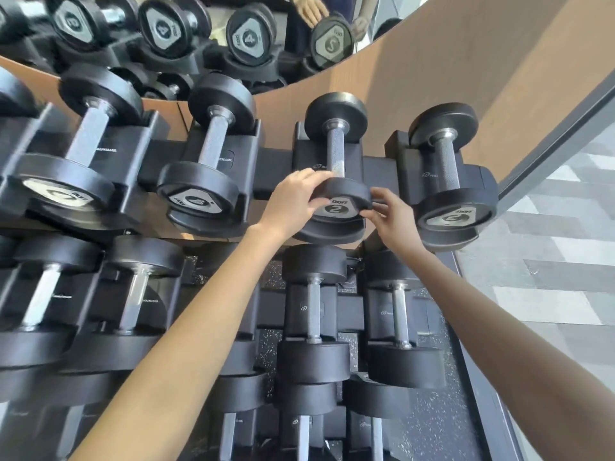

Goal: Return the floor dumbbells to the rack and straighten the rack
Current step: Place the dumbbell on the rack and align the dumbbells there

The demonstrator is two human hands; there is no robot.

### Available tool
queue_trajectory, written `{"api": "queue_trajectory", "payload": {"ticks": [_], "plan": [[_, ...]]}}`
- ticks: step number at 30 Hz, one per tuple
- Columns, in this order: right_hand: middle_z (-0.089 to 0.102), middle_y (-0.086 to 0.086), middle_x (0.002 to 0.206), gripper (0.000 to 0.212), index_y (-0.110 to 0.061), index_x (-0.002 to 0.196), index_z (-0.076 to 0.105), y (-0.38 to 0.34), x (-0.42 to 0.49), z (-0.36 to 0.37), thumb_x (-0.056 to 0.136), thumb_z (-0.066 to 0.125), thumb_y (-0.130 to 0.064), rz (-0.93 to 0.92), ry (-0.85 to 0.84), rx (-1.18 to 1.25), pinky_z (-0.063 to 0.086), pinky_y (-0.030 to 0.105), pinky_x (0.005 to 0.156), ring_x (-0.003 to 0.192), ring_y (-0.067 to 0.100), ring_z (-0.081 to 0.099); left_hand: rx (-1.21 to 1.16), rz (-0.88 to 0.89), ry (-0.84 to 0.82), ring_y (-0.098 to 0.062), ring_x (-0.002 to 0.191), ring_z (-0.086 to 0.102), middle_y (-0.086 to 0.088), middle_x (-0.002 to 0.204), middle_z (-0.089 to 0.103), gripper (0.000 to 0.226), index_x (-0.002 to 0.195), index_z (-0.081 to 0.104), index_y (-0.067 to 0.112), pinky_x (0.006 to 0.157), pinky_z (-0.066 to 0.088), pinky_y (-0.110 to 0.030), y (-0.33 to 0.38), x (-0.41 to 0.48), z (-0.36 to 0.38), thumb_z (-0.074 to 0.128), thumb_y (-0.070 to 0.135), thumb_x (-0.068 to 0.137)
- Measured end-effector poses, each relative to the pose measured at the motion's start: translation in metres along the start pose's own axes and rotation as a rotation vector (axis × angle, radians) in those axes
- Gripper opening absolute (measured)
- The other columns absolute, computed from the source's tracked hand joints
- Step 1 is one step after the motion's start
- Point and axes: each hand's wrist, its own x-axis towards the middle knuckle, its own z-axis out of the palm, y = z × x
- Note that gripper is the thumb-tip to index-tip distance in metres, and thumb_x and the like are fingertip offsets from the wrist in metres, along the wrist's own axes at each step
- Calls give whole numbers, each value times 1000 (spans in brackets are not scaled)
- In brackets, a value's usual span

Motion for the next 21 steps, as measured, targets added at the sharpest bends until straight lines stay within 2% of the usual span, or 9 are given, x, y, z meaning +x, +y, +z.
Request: {"api": "queue_trajectory", "payload": {"ticks": [2,5,8,11,13,14,16,18,21], "plan": [[63,6,109,35,-3,114,56,-4,5,-3,81,66,-1,-6,-58,-34,43,8,82,100,16,61,-201,-141,50,-20,99,59,-3,110,65,42,119,61,12,92,47,-38,-14,-8,5,74,16,80],[64,10,113,36,-4,114,57,-11,10,-4,80,67,-2,-35,-88,-109,40,12,83,101,18,62,-367,-262,94,-11,89,59,4,99,65,36,111,63,11,90,50,-37,-26,-15,12,76,12,77],[61,11,118,38,-3,118,55,-13,6,0,82,66,-2,-58,-52,-135,41,17,89,105,20,61,-462,-308,110,-14,93,60,1,101,64,37,112,62,11,94,49,-42,-27,-17,16,74,7,77],[60,11,118,36,-5,119,54,-8,4,5,84,62,-3,-93,-24,-176,44,23,92,108,23,60,-438,-307,117,-21,100,62,-2,106,64,38,115,60,9,95,48,-45,-23,-19,16,73,8,79],[59,11,121,38,-7,124,50,-5,3,4,87,60,-11,-146,-53,-309,46,35,94,110,28,58,-274,-262,72,-26,107,59,-7,114,64,39,120,57,8,96,46,-45,-22,-20,11,70,15,83],[58,11,123,41,-8,127,48,-4,3,2,89,59,-15,-185,-67,-410,44,40,96,112,30,57,-103,-223,43,-27,112,56,-9,119,62,41,123,55,7,98,44,-43,-21,-23,7,67,18,86],[55,14,130,47,-6,132,45,-3,3,-6,89,60,-20,-308,-54,-619,32,45,107,123,31,50,237,-92,53,-29,120,51,-13,124,60,42,126,54,4,103,37,-41,-22,-34,-6,64,20,88],[48,16,139,55,-2,135,42,-7,2,-14,88,61,-25,-431,-1,-785,20,48,113,133,29,39,451,13,123,-29,126,47,-13,129,58,44,127,54,5,108,31,-44,-27,-50,-24,61,24,89],[38,15,146,61,-1,139,35,-21,0,-18,94,43,-40,-486,41,-881,13,52,115,140,26,27,648,-35,146,-28,137,33,-11,145,42,57,141,41,11,114,19,-50,-34,-73,-56,46,38,91]]}}
